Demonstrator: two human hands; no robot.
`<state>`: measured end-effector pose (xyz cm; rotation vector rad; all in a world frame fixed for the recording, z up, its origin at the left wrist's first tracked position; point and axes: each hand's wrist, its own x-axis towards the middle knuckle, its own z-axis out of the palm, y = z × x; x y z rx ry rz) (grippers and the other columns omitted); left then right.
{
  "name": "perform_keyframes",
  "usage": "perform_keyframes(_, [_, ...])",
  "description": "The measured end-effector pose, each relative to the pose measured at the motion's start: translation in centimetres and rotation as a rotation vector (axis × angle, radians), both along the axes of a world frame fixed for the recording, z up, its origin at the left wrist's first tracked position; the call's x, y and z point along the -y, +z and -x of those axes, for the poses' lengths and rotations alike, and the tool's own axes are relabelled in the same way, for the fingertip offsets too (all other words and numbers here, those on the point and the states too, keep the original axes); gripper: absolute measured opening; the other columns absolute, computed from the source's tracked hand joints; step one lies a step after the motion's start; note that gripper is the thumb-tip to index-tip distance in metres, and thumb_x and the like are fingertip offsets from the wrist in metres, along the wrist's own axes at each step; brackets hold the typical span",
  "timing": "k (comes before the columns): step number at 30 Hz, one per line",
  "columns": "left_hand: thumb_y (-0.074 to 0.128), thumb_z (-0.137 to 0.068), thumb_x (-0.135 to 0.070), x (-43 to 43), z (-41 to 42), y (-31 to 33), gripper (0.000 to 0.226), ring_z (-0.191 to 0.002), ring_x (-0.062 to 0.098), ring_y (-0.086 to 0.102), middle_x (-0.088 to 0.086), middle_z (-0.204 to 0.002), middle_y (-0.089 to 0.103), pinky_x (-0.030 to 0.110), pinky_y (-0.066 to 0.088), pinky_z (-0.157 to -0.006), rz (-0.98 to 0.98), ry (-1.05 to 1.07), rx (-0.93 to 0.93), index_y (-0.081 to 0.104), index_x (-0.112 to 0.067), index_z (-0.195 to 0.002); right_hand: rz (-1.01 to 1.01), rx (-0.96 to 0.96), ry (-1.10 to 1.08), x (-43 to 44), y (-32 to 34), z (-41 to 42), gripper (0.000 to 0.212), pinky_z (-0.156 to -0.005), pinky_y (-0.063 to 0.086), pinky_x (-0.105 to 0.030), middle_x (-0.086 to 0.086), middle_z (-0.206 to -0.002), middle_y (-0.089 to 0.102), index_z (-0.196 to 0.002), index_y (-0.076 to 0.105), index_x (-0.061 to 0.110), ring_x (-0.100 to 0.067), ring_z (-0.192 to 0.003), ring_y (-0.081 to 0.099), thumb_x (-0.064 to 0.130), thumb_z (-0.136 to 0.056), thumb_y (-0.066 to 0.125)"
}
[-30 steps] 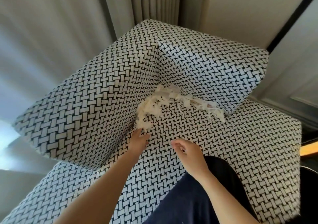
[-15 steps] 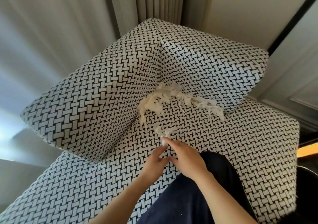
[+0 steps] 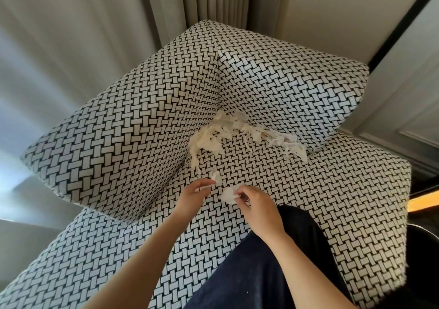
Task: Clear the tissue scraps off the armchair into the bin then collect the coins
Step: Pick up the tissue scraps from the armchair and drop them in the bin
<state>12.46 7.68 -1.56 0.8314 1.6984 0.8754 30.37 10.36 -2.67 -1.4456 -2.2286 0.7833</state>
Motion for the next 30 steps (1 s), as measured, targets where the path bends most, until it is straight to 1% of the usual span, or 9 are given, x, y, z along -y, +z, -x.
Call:
perform_keyframes(2, [0.050,-0.093,-0.013,-1.1,0.4,-0.6,0.026,-0.070,-0.002,0.045,-0.011,-0.127,0.044,0.010,0.042,-0.059,0.024,-0.053,-0.100,0.062,-0.024,-0.113,0.000,-0.005,-0.018,0.0,-0.1,0.0,0.014,-0.073,0.051,-0.023,0.007,-0.099,0.064,-0.104,0.063,0.018,-0.005,-0.086,0.057,0.022,-0.092,0.058])
perform_keyframes(3, [0.050,-0.092,-0.013,-1.6,0.3,-1.0,0.029,-0.074,-0.001,0.046,-0.010,-0.129,0.040,0.006,0.041,-0.058,0.051,-0.091,-0.135,0.061,-0.025,-0.116,0.001,-0.008,-0.023,0.0,-0.1,-0.1,0.014,-0.073,0.051,-0.022,0.007,-0.099,0.063,-0.104,0.063,0.019,-0.005,-0.085,0.057,0.022,-0.092,0.058])
perform_keyframes(5, [0.053,-0.090,-0.019,-2.5,0.0,-1.9,0.035,-0.115,0.011,0.046,-0.003,-0.145,0.031,0.013,0.040,-0.090,0.130,-0.186,-0.239,0.055,-0.033,-0.122,0.004,-0.013,-0.028,0.0,-0.2,-0.1,0.012,-0.072,0.051,-0.022,0.008,-0.099,0.063,-0.103,0.063,0.020,-0.004,-0.085,0.057,0.022,-0.092,0.058])
perform_keyframes(6, [0.053,-0.090,-0.023,-2.8,-0.5,-2.2,0.040,-0.133,0.019,0.031,0.001,-0.151,0.023,0.025,0.028,-0.106,0.184,-0.234,-0.310,0.051,-0.034,-0.128,0.004,-0.012,-0.028,0.0,-0.2,-0.2,0.011,-0.072,0.052,-0.022,0.009,-0.099,0.063,-0.102,0.063,0.021,-0.004,-0.084,0.056,0.021,-0.091,0.058])
perform_keyframes(8, [0.052,-0.091,-0.027,-3.1,-1.5,-2.2,0.048,-0.142,0.025,0.010,0.003,-0.155,0.015,0.035,0.011,-0.114,0.248,-0.235,-0.383,0.043,-0.028,-0.138,0.001,-0.002,-0.020,0.0,-0.2,-0.2,0.010,-0.071,0.052,-0.024,0.009,-0.096,0.063,-0.100,0.062,0.021,-0.004,-0.082,0.056,0.021,-0.091,0.058])
perform_keyframes(14, [0.050,-0.091,-0.009,-2.5,-3.6,-2.9,0.045,-0.141,0.017,0.019,0.001,-0.153,0.025,0.036,0.019,-0.116,0.059,-0.057,-0.084,0.047,-0.015,-0.136,0.015,0.010,-0.007,0.1,0.1,-0.2,0.008,-0.069,0.050,-0.024,0.009,-0.094,0.063,-0.098,0.063,0.021,-0.004,-0.078,0.055,0.021,-0.091,0.058])
perform_keyframes(19, [0.052,-0.089,-0.005,-2.3,-3.3,-3.8,0.047,-0.140,0.019,0.019,0.004,-0.152,0.024,0.024,0.019,-0.106,0.004,-0.033,-0.287,0.051,-0.026,-0.132,0.017,0.023,-0.007,0.1,0.2,-0.2,0.012,-0.068,0.048,-0.020,0.009,-0.097,0.064,-0.103,0.063,0.021,-0.004,-0.079,0.055,0.021,-0.091,0.059])
perform_keyframes(25, [0.045,-0.087,-0.008,-3.5,-3.7,-3.6,0.057,-0.136,0.023,0.011,-0.006,-0.149,0.024,0.032,0.023,-0.110,0.154,-0.209,-0.511,0.039,-0.026,-0.141,0.032,0.014,-0.015,0.1,0.2,-0.2,0.011,-0.074,0.051,-0.025,0.010,-0.098,0.064,-0.101,0.064,0.021,-0.004,-0.081,0.057,0.020,-0.092,0.057])
perform_keyframes(30, [0.049,-0.092,-0.022,-3.9,-3.2,-3.7,0.052,-0.135,0.024,0.014,-0.009,-0.149,0.028,0.033,0.022,-0.109,0.138,-0.262,-0.592,0.036,-0.018,-0.143,0.035,0.016,-0.019,0.0,0.1,-0.2,0.013,-0.075,0.051,-0.026,0.008,-0.097,0.064,-0.103,0.064,0.020,-0.005,-0.082,0.057,0.020,-0.091,0.058])
